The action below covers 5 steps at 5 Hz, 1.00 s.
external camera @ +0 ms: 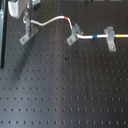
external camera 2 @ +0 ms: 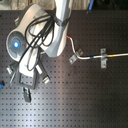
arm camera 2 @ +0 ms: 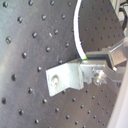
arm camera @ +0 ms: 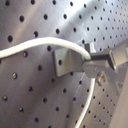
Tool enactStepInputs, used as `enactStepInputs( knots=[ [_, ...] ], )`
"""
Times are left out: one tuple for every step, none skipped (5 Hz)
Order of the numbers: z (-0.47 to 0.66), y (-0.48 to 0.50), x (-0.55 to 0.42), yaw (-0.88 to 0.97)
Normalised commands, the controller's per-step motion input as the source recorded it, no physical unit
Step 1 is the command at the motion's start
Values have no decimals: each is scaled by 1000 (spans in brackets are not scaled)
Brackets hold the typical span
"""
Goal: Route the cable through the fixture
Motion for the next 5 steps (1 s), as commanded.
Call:
enactStepInputs(
  knots=[
    [-88, -59, -91, 623],
    [-4, 13, -47, 766],
    [-28, 12, -30, 774],
    [-167, 29, -59, 800],
    [-253, 50, -68, 823]
  ],
)
